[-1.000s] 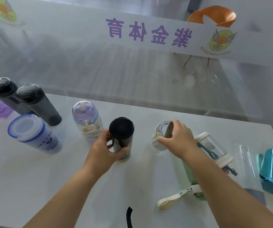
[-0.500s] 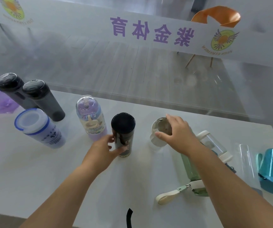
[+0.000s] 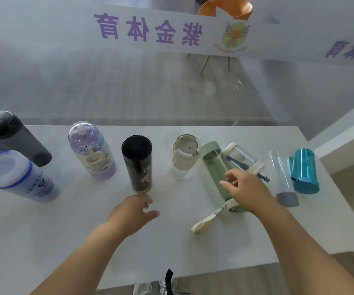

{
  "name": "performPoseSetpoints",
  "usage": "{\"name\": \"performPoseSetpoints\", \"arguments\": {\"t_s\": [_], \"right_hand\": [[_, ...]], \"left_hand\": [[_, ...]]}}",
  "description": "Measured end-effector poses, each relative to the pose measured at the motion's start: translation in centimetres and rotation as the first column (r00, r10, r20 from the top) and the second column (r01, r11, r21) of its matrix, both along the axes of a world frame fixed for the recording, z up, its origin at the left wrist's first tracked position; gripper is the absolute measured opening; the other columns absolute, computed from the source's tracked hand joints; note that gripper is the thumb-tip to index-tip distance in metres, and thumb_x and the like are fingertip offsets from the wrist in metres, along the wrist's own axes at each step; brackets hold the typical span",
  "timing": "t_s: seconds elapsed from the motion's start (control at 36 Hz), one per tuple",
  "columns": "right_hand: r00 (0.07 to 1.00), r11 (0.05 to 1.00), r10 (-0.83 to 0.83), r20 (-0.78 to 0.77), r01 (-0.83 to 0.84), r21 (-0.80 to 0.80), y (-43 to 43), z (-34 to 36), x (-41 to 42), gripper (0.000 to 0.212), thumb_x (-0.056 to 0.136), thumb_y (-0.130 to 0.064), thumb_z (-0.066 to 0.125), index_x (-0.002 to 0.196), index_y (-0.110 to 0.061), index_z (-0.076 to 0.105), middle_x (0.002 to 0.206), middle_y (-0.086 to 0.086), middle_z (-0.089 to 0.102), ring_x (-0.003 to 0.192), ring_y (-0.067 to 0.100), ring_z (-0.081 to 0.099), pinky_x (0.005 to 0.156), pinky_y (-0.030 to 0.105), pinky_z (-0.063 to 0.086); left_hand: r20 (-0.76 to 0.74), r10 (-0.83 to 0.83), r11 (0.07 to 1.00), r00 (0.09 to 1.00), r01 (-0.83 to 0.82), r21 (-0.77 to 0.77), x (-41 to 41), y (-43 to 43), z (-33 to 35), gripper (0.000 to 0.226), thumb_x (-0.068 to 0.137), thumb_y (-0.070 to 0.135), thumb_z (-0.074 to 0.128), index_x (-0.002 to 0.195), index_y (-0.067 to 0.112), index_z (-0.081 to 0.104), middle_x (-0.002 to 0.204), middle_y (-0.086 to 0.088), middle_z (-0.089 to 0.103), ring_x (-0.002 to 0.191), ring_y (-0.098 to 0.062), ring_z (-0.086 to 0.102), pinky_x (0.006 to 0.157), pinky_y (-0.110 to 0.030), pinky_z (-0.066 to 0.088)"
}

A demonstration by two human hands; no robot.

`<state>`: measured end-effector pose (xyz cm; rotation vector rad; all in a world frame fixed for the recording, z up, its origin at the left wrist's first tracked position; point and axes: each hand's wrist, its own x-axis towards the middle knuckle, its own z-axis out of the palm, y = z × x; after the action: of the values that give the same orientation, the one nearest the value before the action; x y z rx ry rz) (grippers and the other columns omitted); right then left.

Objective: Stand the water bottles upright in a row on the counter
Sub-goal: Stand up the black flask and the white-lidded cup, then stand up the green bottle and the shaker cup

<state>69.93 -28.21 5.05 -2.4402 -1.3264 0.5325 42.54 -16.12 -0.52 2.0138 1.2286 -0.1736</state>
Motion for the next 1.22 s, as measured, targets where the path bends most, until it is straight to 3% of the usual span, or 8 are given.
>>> {"name": "performPoseSetpoints", "arguments": {"t_s": [0.22, 0.44, 0.53, 0.72, 0.83, 0.94, 1.03, 1.22], "right_hand": [[0.983, 0.965, -0.179, 0.032, 0.182, -0.19, -5.9, -0.7, 3.0, 0.034, 0.085, -0.044, 0.058, 0.111, -0.023, 0.059, 0.089, -0.007, 0.061, 0.083, 0.016, 0.059, 0.074, 0.034, 0.051], [0.972, 0.951, -0.227, 0.058, 0.234, -0.201, -8.3, -1.0, 7.7, 0.038, 0.086, -0.046, 0.057, 0.115, -0.022, 0.057, 0.094, -0.005, 0.061, 0.091, 0.018, 0.058, 0.082, 0.038, 0.052], [0.977, 0.96, -0.201, 0.07, 0.211, -0.185, -8.4, -1.4, 10.0, 0.036, 0.087, -0.044, 0.056, 0.116, -0.022, 0.057, 0.093, -0.005, 0.061, 0.087, 0.016, 0.058, 0.075, 0.032, 0.05], [0.99, 0.984, -0.134, 0.047, 0.138, -0.109, -6.9, -2.5, 15.1, 0.035, 0.087, -0.041, 0.055, 0.114, -0.019, 0.057, 0.102, -0.002, 0.062, 0.092, 0.018, 0.059, 0.08, 0.038, 0.052], [0.997, 0.995, -0.074, 0.037, 0.077, -0.063, -5.4, -3.5, 17.0, 0.04, 0.086, -0.041, 0.057, 0.118, -0.018, 0.053, 0.115, 0.004, 0.059, 0.102, 0.024, 0.056, 0.084, 0.04, 0.05], [1.0, 0.998, -0.016, -0.014, 0.016, -0.055, -3.8, -4.3, 18.4, 0.056, 0.084, -0.043, 0.06, 0.129, -0.015, 0.044, 0.128, 0.009, 0.05, 0.117, 0.029, 0.048, 0.093, 0.041, 0.042], [0.998, 0.996, 0.026, -0.064, -0.031, -0.084, -2.7, -4.7, 18.8, 0.064, 0.081, -0.046, 0.061, 0.131, -0.014, 0.038, 0.13, 0.01, 0.044, 0.12, 0.03, 0.043, 0.092, 0.039, 0.039], [0.989, 0.974, 0.092, -0.117, -0.114, -0.197, -0.6, -5.7, 18.4, 0.07, 0.083, -0.057, 0.052, 0.134, -0.013, 0.031, 0.134, 0.012, 0.037, 0.121, 0.03, 0.039, 0.096, 0.042, 0.04]], "left_hand": [[0.057, -0.136, 0.991, 0.989, 0.136, -0.005, 4.2, -1.8, 0.0, 0.041, 0.077, 0.054, 0.063, 0.11, 0.031, 0.056, 0.101, 0.013, 0.059, 0.091, -0.008, 0.058, 0.081, -0.027, 0.049], [0.093, -0.187, 0.982, 0.978, 0.189, -0.016, 10.4, -2.8, 0.8, 0.041, 0.076, 0.056, 0.063, 0.109, 0.032, 0.056, 0.1, 0.014, 0.059, 0.088, -0.006, 0.058, 0.075, -0.025, 0.048], [0.101, -0.194, 0.981, 0.976, 0.194, 0.007, 13.2, -3.3, 1.0, 0.042, 0.078, 0.054, 0.063, 0.112, 0.03, 0.056, 0.103, 0.011, 0.059, 0.09, -0.009, 0.058, 0.079, -0.028, 0.05], [0.122, -0.265, 0.941, 0.957, 0.229, 0.248, 19.1, -5.7, 0.5, 0.051, 0.083, 0.038, 0.063, 0.129, 0.03, 0.044, 0.138, 0.007, 0.042, 0.118, -0.017, 0.047, 0.095, -0.031, 0.043], [0.014, -0.441, 0.849, 0.897, 0.412, 0.332, 21.8, -6.6, 0.0, 0.07, 0.079, 0.006, 0.053, 0.138, 0.039, 0.031, 0.154, 0.011, 0.015, 0.142, -0.018, 0.009, 0.11, -0.037, 0.033], [-0.214, -0.586, 0.732, 0.781, 0.624, 0.272, 23.9, -7.4, -0.7, 0.087, 0.077, -0.006, 0.041, 0.142, 0.046, 0.014, 0.158, 0.009, -0.006, 0.144, -0.026, -0.012, 0.116, -0.041, 0.017], [-0.355, -0.622, 0.651, 0.698, 0.713, 0.259, 24.7, -8.0, -1.3, 0.084, 0.083, -0.002, 0.043, 0.142, 0.045, 0.007, 0.158, 0.004, -0.011, 0.141, -0.033, -0.021, 0.115, -0.048, -0.005], [-0.456, -0.538, 0.652, 0.709, 0.693, 0.308, 25.4, -9.0, -2.4, 0.078, 0.087, 0.005, 0.045, 0.145, 0.038, 0.003, 0.157, 0.0, -0.009, 0.14, -0.037, -0.023, 0.113, -0.051, -0.011]]}}
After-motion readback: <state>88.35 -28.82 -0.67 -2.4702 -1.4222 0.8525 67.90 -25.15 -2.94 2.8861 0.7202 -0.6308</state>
